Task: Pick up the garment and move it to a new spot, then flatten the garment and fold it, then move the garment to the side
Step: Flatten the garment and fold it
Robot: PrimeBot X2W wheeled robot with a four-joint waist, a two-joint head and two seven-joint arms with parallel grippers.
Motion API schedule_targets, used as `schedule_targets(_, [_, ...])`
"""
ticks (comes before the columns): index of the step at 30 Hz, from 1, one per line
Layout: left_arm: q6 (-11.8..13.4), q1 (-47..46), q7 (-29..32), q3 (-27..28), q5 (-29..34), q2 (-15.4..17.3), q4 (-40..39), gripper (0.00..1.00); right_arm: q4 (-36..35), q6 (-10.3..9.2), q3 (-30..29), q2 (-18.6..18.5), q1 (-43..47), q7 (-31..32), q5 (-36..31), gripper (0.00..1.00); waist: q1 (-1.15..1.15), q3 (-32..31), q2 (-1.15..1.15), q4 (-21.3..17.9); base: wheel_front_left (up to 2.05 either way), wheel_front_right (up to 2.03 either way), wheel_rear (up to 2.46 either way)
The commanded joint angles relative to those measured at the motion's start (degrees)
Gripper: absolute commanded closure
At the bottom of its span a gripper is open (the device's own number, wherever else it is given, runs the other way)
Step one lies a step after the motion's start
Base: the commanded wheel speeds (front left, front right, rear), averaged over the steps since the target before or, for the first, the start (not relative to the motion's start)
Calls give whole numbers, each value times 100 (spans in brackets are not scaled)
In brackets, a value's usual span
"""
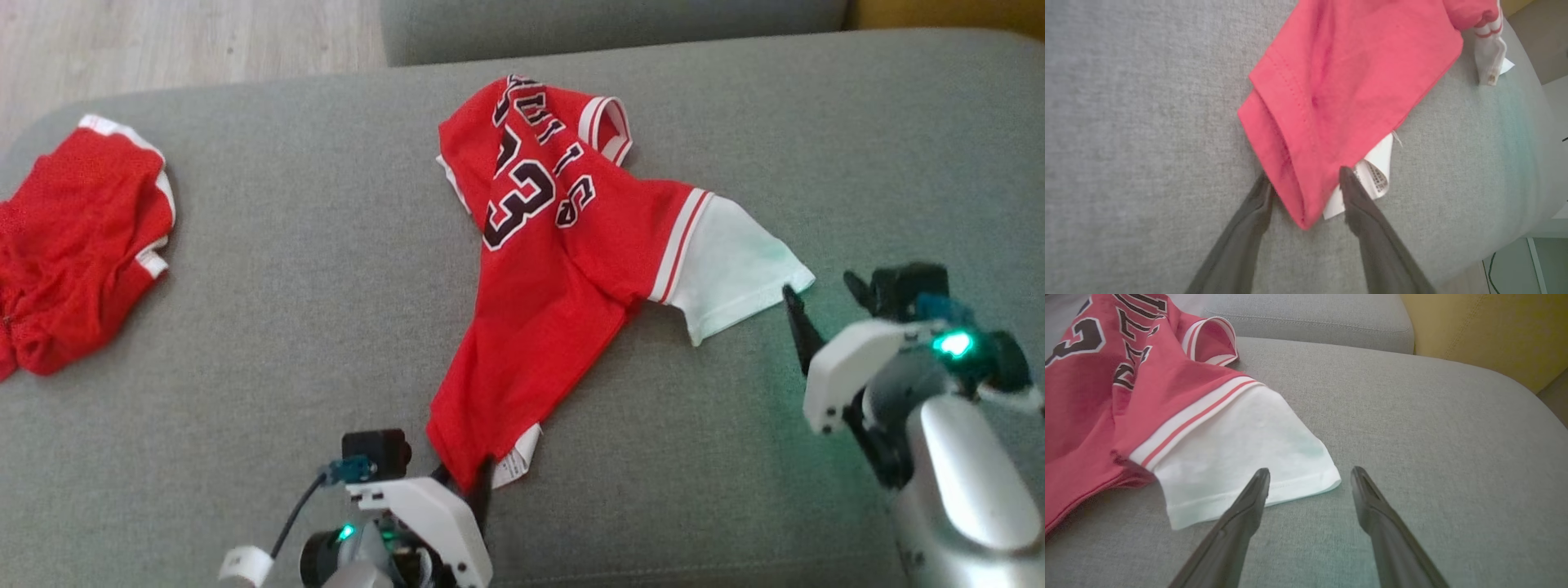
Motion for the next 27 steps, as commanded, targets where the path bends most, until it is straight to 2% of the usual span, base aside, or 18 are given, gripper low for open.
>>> schedule_targets(1, [11, -237, -11, 103, -70, -38, -28, 27, -150, 44, 101, -95, -375, 53, 25, 0, 0, 95, 0, 17, 0, 0, 0])
schedule_targets(2, [1, -279, -26, 80, -82, -38, -10, 55, -85, 44, 80, -117, -478, 134, 42, 0, 0, 144, 0, 31, 0, 0, 0])
schedule_targets(3, [-12, -326, -37, 53, -85, -38, 14, 100, -5, 44, 63, -130, -583, 234, 92, 0, 0, 196, 0, 50, 0, 0, 0])
schedule_targets(11, [-209, -660, -21, -202, -93, -38, 163, 100, 826, 44, 231, -553, -1347, 856, 246, 0, 0, 556, 0, 305, 0, 0, 0])
schedule_targets(24, [-335, -661, 53, -357, -220, 9, -224, 100, 1999, 44, 743, -788, -1749, 1299, 852, 0, 0, 701, 0, 697, 0, 0, 0])
schedule_targets(25, [-344, -640, 70, -355, -238, 30, -295, 100, 2072, 44, 789, -786, -1734, 1360, 904, 58, 0, 682, 0, 708, 0, 0, 0])
schedule_targets(26, [-346, -616, 94, -349, -256, 61, -370, 100, 2106, 44, 839, -770, -1722, 1389, 1003, 100, 0, 662, 0, 714, 0, 0, 0])
schedule_targets(27, [-346, -591, 116, -343, -265, 104, -450, 100, 2120, 44, 862, -748, -1708, 1401, 1138, 100, 0, 633, 0, 718, 0, 0, 0])
